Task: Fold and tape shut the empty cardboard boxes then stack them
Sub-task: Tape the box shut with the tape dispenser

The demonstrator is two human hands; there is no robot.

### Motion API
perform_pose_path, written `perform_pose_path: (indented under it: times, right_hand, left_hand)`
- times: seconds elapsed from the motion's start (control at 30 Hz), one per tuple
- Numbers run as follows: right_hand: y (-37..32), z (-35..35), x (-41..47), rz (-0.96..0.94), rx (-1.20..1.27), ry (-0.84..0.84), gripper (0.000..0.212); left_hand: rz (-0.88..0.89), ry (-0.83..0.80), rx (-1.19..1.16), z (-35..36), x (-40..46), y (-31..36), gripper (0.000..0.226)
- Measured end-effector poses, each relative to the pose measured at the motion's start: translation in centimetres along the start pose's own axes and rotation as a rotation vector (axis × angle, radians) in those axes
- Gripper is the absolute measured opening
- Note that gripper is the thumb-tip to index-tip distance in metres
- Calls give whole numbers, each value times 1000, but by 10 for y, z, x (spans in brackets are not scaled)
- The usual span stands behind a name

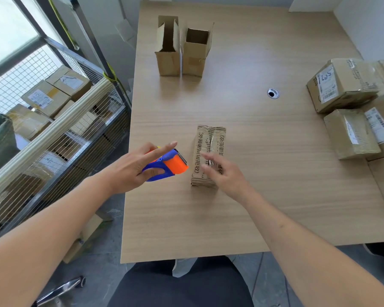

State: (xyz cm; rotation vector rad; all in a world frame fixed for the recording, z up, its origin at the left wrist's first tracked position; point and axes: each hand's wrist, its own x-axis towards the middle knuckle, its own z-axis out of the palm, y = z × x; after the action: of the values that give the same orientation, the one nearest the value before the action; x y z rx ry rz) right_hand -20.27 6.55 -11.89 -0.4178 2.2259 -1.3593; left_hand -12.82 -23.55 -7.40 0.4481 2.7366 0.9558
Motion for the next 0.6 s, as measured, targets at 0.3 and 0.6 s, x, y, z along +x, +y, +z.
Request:
perform_pose_path:
  times: [0.3,0.6]
  right_hand:
    - [-58,-13,6,94,417,-81,38]
    - [-55,-23,-6,91,423,10,12]
  left_hand:
    - [76,-60,12,2,15,33,72]
    - [105,-77,10,6,21,51,69]
